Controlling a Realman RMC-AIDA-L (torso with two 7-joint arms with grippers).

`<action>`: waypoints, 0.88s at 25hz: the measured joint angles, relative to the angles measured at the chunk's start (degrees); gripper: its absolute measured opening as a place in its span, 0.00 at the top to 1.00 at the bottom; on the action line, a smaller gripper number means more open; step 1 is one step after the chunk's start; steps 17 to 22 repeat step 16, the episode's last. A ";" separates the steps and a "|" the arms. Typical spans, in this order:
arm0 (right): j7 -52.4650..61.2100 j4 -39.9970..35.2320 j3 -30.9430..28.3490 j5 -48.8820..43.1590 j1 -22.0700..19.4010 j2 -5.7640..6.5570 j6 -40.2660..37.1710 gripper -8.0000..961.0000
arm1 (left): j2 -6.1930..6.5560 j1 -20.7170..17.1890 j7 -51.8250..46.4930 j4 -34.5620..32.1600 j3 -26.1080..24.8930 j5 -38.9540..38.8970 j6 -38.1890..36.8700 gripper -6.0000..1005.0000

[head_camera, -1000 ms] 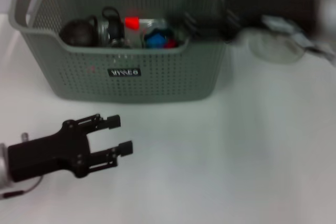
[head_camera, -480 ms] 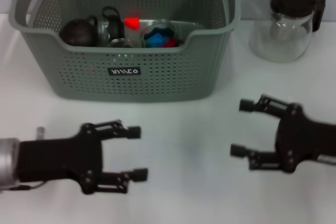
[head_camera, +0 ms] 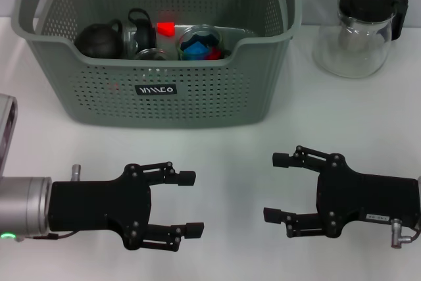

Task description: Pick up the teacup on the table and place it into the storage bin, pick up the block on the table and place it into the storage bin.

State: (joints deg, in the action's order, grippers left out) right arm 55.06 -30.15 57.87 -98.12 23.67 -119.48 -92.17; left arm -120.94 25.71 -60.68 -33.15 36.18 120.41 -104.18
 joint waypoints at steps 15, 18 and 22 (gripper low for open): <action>0.46 0.15 -0.04 -0.24 0.49 -0.05 -0.40 0.02 | -0.09 -0.05 0.11 0.02 -0.06 -0.19 0.13 0.18; 0.47 0.16 -0.04 -0.26 0.50 -0.05 -0.41 0.02 | -0.09 -0.04 0.11 0.03 -0.08 -0.20 0.13 0.18; 0.47 0.16 -0.04 -0.26 0.50 -0.05 -0.41 0.02 | -0.09 -0.04 0.11 0.03 -0.08 -0.20 0.13 0.18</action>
